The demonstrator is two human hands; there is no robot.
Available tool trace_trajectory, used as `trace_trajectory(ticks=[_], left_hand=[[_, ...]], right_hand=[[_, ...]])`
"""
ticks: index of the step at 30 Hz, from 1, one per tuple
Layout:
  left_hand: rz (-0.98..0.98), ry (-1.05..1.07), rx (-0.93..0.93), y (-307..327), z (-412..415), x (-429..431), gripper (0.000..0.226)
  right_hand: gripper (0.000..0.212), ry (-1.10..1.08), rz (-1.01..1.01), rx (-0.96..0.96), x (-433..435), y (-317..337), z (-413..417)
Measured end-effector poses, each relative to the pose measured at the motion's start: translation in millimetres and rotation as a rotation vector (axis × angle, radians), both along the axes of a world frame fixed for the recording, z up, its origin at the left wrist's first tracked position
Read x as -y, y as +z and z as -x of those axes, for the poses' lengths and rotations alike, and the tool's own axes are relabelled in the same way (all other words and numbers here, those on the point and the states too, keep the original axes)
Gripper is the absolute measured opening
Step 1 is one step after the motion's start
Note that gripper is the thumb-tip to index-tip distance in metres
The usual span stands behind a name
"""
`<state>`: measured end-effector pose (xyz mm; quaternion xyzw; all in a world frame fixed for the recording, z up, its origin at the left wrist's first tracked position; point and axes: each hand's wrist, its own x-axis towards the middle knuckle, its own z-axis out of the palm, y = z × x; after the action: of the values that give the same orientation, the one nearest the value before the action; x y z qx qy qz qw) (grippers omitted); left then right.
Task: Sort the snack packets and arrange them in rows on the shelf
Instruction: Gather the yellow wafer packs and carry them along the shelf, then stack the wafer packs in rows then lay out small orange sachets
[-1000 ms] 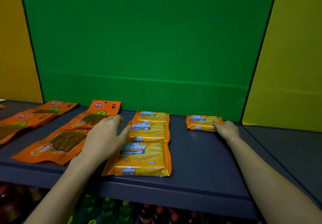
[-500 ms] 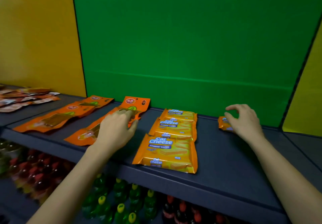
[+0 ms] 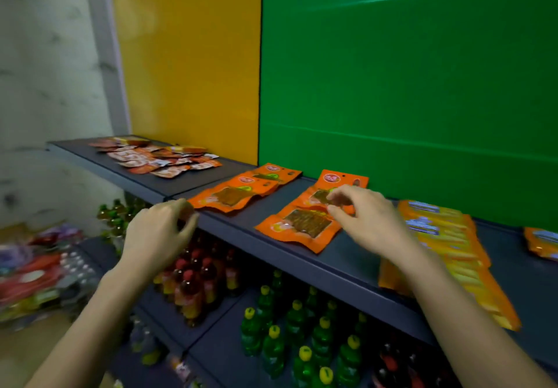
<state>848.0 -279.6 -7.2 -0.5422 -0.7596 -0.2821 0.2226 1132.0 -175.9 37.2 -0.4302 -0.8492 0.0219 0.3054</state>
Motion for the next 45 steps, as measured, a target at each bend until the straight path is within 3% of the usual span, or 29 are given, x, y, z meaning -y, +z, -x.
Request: trace_trajectory(ticks=[11, 22, 29, 35, 45], left_hand=[[0.103, 0.126, -0.013, -38.9, 196.7, 85.9, 0.020], [0.094, 0.122, -0.017, -37.0, 318.4, 78.9, 0.018], [0.126, 0.122, -0.003, -61.9, 397.5, 33.3, 0.019], [0.081, 0.083, 0.026, -39.1, 476.4, -39.1, 0.024], [-0.020, -0.038, 0.030, -0.4, 570.1, -173.5, 0.020]], right_hand=[[0.027, 0.183, 0.073, 0.041, 44.9, -49.3, 231.6], [0.026, 0.165, 0.161, 0.011, 9.1, -38.9, 377.8], [0.027, 0.142, 0.189, -0.010, -41.2, -47.9, 459.4], [0.024, 0.097, 0.196, 0.024, -108.7, -30.6, 524.7], [0.025, -0.188, 0.360, -0.032, -231.7, 10.0, 590.4]])
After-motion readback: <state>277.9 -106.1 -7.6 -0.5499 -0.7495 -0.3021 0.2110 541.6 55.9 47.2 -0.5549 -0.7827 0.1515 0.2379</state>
